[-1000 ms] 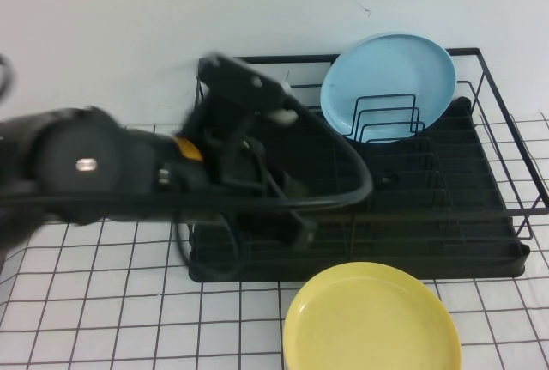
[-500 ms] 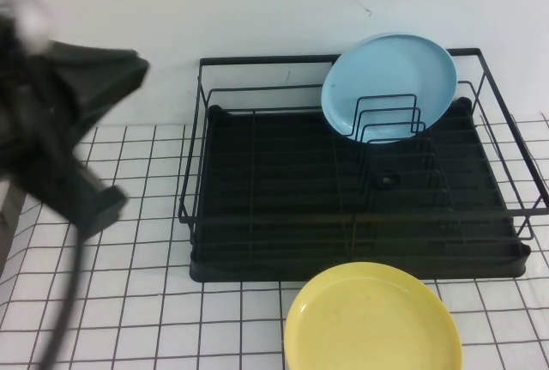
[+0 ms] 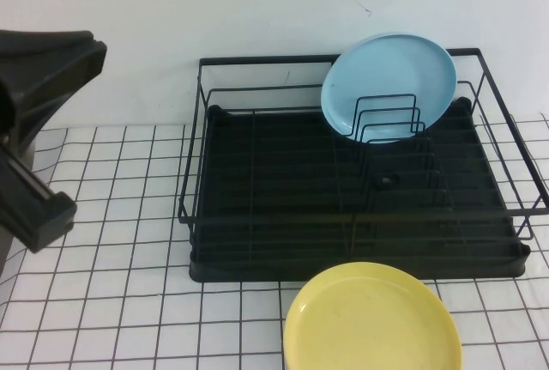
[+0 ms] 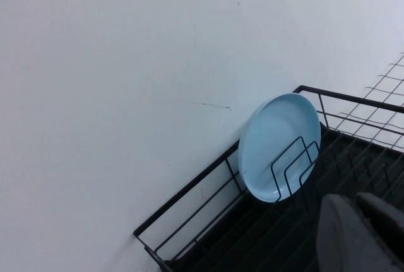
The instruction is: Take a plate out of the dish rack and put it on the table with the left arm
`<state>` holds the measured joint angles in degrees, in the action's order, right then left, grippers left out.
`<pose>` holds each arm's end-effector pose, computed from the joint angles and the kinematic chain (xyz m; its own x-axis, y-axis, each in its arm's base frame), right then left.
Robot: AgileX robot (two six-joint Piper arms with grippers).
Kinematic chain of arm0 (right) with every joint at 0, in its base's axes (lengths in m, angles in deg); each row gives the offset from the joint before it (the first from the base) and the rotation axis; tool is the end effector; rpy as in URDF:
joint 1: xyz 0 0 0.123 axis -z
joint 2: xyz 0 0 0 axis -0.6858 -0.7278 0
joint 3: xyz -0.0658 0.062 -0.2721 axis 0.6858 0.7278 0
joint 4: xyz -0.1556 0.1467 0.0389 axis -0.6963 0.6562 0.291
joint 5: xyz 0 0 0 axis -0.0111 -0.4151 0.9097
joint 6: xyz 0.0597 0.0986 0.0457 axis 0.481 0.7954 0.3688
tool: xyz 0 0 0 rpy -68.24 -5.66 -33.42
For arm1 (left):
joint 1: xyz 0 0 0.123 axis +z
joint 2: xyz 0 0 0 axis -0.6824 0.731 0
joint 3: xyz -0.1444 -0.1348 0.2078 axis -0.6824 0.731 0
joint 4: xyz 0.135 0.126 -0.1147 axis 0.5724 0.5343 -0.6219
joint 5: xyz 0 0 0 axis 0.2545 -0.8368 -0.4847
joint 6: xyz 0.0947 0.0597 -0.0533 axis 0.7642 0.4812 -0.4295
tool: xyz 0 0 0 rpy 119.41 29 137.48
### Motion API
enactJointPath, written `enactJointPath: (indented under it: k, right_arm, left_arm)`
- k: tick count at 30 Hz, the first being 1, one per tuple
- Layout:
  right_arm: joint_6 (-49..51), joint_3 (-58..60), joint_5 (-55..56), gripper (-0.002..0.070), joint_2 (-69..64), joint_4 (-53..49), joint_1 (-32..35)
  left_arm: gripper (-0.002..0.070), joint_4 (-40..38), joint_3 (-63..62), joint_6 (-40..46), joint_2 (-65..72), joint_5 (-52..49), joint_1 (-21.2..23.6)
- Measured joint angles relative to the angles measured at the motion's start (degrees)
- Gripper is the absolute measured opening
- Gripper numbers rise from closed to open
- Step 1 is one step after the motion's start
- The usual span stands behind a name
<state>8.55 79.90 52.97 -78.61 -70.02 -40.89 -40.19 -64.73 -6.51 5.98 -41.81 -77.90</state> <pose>0.0482 -0.0005 0.1672 -0.2660 -0.1207 -0.9564 -0.0042 0.9923 -0.1240 0.1158 -0.0829 0.4365 0.0923 0.2881 -0.9531 0.5820 0.7611 0.2864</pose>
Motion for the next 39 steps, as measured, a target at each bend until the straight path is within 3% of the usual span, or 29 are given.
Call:
enactJointPath:
  k: [6,12,17,20,28,35,39]
  right_arm:
    - [0.0,0.0,0.0,-0.0003,0.0,0.0,0.0]
    - [0.0,0.0,0.0,-0.0003,0.0,0.0,0.0]
    - [0.0,0.0,0.0,-0.0003,0.0,0.0,0.0]
    - [0.0,0.0,0.0,-0.0003,0.0,0.0,0.0]
    - [0.0,0.0,0.0,-0.0003,0.0,0.0,0.0]
    - [0.0,0.0,0.0,-0.0003,0.0,0.0,0.0]
    - [0.0,0.0,0.0,-0.0003,0.0,0.0,0.0]
  left_arm:
    - [-0.0001,1.23,4.53,0.0,-0.43,1.65,0.0]
    - [-0.0001,3.35,20.34,0.0,-9.65,10.77,1.57]
    - [-0.0001,1.64,36.61,-0.24,-22.22,24.03,8.49]
    - [-0.0001,0.33,44.77,-3.51,-28.42,25.89,14.93]
    - [-0.0002,0.44,59.32,-15.52,-41.75,21.42,27.5]
    - [-0.0002,1.95,61.26,-20.24,-45.27,9.56,30.11]
    - [-0.0002,2.35,61.15,-21.67,-45.4,8.54,30.11]
